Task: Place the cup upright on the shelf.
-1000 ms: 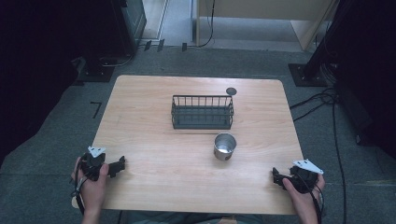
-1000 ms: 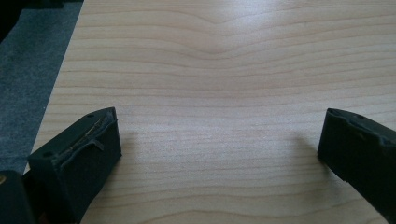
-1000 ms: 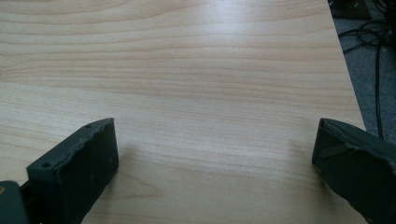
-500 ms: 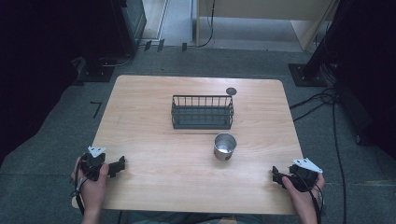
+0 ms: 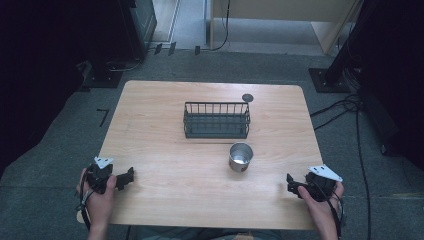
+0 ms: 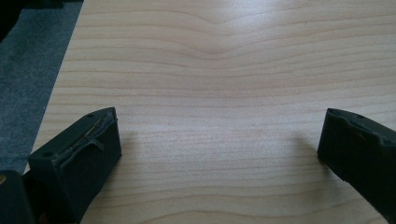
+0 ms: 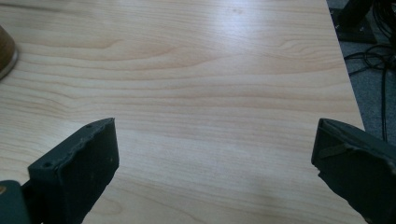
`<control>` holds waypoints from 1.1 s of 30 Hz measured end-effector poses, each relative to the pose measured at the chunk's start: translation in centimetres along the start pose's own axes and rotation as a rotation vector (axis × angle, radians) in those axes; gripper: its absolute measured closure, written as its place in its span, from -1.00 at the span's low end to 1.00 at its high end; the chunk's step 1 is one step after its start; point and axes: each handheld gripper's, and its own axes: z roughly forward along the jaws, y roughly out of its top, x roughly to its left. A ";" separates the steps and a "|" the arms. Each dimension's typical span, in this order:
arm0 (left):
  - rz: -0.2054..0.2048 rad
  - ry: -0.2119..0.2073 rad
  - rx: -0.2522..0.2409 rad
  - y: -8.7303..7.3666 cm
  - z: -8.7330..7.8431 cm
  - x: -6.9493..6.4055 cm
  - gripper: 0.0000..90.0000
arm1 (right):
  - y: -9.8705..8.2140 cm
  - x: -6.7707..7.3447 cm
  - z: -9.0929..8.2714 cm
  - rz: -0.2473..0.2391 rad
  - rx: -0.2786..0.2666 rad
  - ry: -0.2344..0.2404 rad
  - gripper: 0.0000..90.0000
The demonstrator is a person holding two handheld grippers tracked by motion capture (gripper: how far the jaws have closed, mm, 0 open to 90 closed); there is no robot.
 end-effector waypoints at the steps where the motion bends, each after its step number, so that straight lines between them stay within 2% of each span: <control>1: 0.000 0.000 0.000 0.0 0.0 0.0 -1.00 | 0.1 0.1 0.0 -0.002 -0.002 0.003 -0.99; 16: 0.000 0.000 0.000 0.0 0.0 0.0 -1.00 | 1.9 1.9 -0.3 -0.041 -0.029 0.042 -0.99; 33: 0.000 0.000 0.000 0.0 0.0 0.0 -1.00 | 3.4 4.8 0.1 -0.085 -0.046 0.104 -0.99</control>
